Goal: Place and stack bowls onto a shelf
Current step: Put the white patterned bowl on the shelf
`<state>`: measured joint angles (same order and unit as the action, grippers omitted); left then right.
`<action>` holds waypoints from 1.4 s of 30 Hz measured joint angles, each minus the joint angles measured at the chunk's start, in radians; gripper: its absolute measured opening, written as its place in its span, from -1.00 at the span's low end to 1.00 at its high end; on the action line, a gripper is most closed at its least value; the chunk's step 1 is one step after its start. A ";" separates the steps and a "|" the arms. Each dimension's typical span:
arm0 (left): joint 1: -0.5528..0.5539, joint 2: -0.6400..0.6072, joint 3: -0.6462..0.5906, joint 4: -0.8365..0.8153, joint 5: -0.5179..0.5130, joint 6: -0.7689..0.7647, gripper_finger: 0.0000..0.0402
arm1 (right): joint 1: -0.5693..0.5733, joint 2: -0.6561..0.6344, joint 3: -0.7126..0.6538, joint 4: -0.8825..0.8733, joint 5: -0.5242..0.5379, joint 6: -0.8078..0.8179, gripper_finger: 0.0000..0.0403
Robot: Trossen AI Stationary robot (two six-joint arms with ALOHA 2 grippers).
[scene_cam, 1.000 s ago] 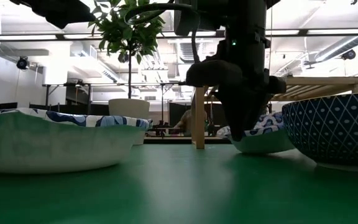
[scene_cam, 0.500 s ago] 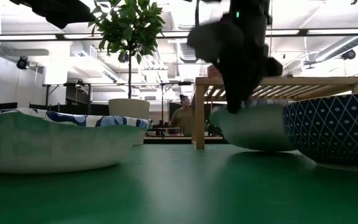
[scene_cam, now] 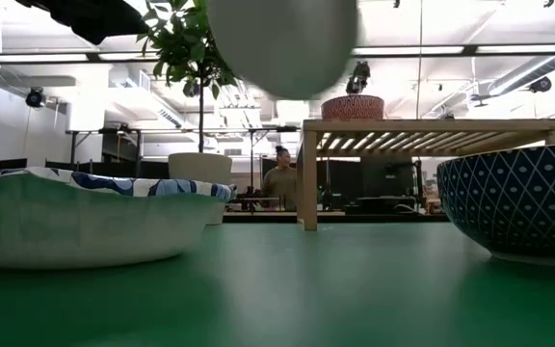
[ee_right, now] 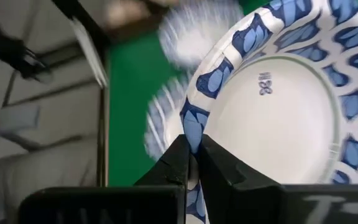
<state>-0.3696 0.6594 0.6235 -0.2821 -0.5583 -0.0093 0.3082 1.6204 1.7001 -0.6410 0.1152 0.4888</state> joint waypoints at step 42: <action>0.000 0.003 0.000 0.001 0.000 0.000 -0.22 | -0.581 -0.144 0.069 -0.929 0.356 -0.016 -0.93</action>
<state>-0.3695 0.6621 0.6235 -0.2812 -0.5579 -0.0093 -0.2725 1.4765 1.7695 -1.5696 0.4709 0.4725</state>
